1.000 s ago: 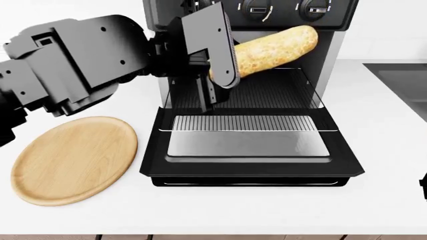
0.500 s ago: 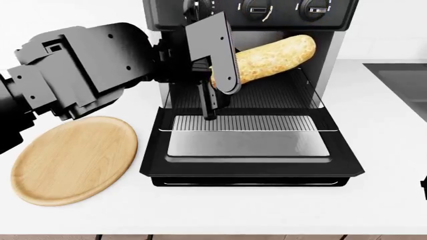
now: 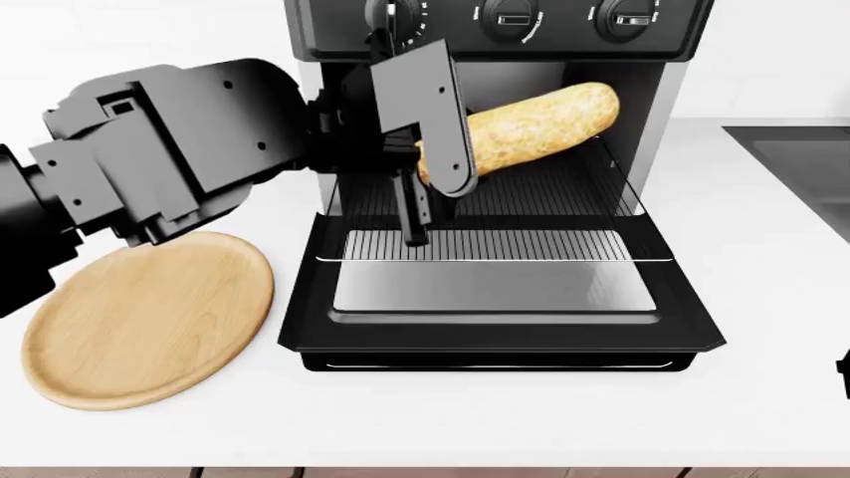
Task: Place the baguette on the rack of the toaster oven.
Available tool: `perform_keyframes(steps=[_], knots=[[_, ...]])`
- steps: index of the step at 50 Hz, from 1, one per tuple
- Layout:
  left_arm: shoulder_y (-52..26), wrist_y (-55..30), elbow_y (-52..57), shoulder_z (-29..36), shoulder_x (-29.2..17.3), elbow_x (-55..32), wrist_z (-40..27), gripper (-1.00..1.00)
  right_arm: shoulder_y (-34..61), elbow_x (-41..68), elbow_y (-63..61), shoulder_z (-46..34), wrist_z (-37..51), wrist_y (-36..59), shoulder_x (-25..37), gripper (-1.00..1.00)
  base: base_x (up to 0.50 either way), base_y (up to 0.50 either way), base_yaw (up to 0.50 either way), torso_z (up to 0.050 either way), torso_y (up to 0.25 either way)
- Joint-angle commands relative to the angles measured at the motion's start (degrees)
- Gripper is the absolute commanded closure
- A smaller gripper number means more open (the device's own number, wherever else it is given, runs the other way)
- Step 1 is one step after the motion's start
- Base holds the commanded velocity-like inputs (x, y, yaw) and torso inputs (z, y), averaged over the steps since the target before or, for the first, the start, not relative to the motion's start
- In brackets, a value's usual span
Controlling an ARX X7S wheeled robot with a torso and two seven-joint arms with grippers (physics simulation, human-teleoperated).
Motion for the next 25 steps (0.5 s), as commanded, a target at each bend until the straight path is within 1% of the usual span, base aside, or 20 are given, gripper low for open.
perform_keyframes(steps=[1,25], knots=[[0.45,-0.31,-0.52,-0.09,0.18,-0.37,-0.08,1.0,0.27,0.15,-0.01,0.02,-0.02,0.29,-0.05,-1.0,0.0,0.0,0.0,0.0,0.0],[1.19,-1.06,0.17,-0.16,0.13,-0.28,-0.22,1.0,-0.88,0.68,-0.31,1.67,-1.12,0.45,-1.14,-1.0,0.0,0.0,0.0,0.0,0.0]])
